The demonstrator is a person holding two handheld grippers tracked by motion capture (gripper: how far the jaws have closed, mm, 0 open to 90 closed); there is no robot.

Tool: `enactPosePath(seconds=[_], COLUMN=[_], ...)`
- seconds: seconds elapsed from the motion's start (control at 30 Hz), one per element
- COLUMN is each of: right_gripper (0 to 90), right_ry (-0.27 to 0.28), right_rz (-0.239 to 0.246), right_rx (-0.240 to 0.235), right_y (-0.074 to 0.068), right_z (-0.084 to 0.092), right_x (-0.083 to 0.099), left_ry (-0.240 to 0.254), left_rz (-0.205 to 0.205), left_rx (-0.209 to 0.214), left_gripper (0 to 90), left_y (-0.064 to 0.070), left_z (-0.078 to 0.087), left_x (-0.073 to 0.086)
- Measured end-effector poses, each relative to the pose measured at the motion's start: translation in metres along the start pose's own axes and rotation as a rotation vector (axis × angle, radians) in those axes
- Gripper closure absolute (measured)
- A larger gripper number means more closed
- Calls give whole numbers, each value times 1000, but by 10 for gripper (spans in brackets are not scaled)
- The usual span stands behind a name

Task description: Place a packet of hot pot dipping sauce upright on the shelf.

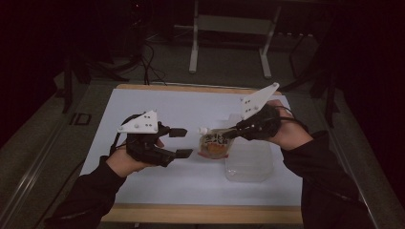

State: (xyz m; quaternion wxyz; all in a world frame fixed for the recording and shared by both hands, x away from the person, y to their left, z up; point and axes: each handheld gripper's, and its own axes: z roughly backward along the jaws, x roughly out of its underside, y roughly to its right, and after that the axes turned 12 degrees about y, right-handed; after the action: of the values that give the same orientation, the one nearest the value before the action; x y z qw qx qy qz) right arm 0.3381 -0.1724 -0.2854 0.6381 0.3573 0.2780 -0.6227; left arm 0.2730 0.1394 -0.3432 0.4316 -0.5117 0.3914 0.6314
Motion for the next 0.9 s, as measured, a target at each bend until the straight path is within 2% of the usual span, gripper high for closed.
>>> enactPosePath(seconds=[0.07, 0.1, 0.17, 0.23, 0.27, 0.3, 0.33, 0.37, 0.4, 0.43, 0.47, 0.6, 0.7, 0.73, 0.9], right_gripper=[899, 899, 899, 899, 899, 899, 899, 899, 899, 899, 899, 898, 898, 898, 898], right_ry=[-3, -17, -31, -32, -32, -26, -22, -22, -21, -19, -19, -17, -35, -40, -62], right_rz=[1, 1, 2, 13, 17, 20, 27, 27, 31, 32, 32, 18, 6, 5, 2], right_rx=[7, 10, 20, 32, 35, 34, 40, 40, 46, 48, 48, 72, 87, 94, 111], right_y=[3, 8, 13, 18, 20, 22, 24, 24, 28, 30, 30, 44, 52, 55, 66], right_z=[2, 6, 10, 14, 17, 19, 21, 21, 25, 27, 27, 35, 38, 38, 39], right_x=[0, 0, 1, 2, 3, 4, 5, 5, 8, 9, 9, 16, 19, 20, 24], left_ry=[0, -13, -15, 12, 12, 41, 43, 43, 39, 34, 34, 8, -10, -20, -21], left_rz=[4, 20, 27, 47, 47, 62, 63, 63, 65, 82, 82, 142, 153, 163, 198], left_rx=[-3, 7, 21, 2, 2, -6, -15, -15, -38, -38, -38, -35, -37, -43, -55], left_gripper=[289, 271, 198, 157, 148, 127, 110, 99, 79, 72, 70, 63, 61, 60, 53], left_y=[0, -2, -3, -4, -4, -4, -3, -3, -1, 0, 0, 6, 9, 11, 10], left_z=[2, 5, 8, 11, 11, 13, 14, 14, 15, 15, 15, 17, 18, 20, 23], left_x=[4, 14, 25, 37, 37, 50, 56, 56, 69, 75, 75, 103, 112, 119, 132])
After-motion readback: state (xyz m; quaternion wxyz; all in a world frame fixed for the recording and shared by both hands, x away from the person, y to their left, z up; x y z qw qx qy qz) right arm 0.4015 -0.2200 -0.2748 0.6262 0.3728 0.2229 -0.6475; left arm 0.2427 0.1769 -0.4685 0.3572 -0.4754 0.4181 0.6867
